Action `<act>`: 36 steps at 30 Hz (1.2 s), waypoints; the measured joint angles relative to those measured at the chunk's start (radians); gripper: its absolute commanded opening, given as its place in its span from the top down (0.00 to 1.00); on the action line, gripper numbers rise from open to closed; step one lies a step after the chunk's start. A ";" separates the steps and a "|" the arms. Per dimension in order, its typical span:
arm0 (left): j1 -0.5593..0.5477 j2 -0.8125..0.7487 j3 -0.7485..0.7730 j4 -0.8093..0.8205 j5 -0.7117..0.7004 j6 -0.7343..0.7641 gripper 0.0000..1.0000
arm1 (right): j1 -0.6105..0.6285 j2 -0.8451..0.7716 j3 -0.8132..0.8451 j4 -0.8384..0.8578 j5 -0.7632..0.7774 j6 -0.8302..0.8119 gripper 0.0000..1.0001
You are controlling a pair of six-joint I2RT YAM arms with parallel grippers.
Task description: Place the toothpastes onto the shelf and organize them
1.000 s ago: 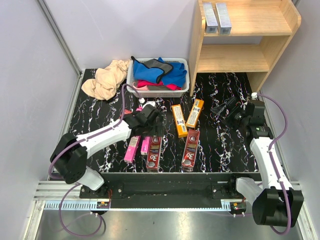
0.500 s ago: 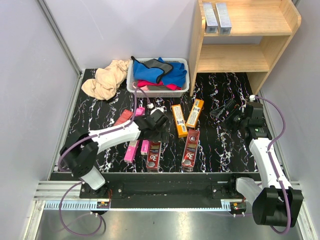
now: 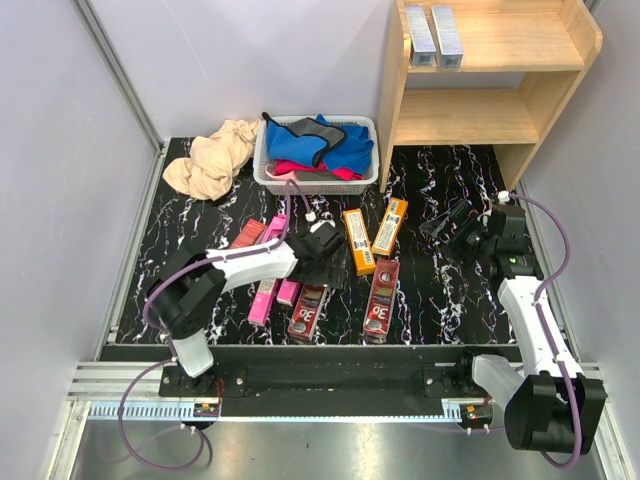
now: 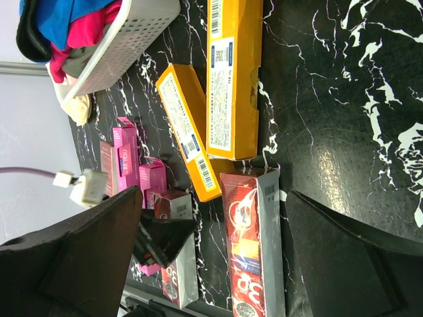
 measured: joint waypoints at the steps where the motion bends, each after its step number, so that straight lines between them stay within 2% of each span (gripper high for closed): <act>1: -0.001 0.017 0.000 0.001 0.003 0.000 0.07 | 0.000 0.000 -0.002 0.000 0.000 0.000 0.00; 5: -0.005 0.043 0.016 0.005 0.008 0.008 0.21 | 0.000 0.000 -0.006 0.000 0.000 0.000 0.00; 6: -0.006 0.048 0.019 0.008 0.008 0.011 0.30 | 0.000 0.000 -0.006 0.000 -0.001 0.000 0.00; 9: -0.007 0.052 0.021 0.007 0.006 0.022 0.44 | 0.000 0.000 -0.007 0.000 -0.004 0.000 0.00; 13: -0.007 0.052 0.024 0.006 0.008 0.030 0.52 | 0.000 0.000 -0.008 0.000 -0.017 0.000 0.00; 22: -0.003 0.037 0.044 -0.002 0.019 0.070 0.53 | 0.000 0.000 -0.006 -0.005 -0.026 -0.008 0.00; 28: 0.028 -0.051 0.080 -0.013 0.070 0.084 0.52 | 0.022 0.000 0.044 -0.042 -0.024 -0.034 0.00; 36: 0.097 -0.188 0.108 0.000 0.142 0.068 0.51 | 0.180 0.004 0.119 -0.053 0.035 -0.038 0.00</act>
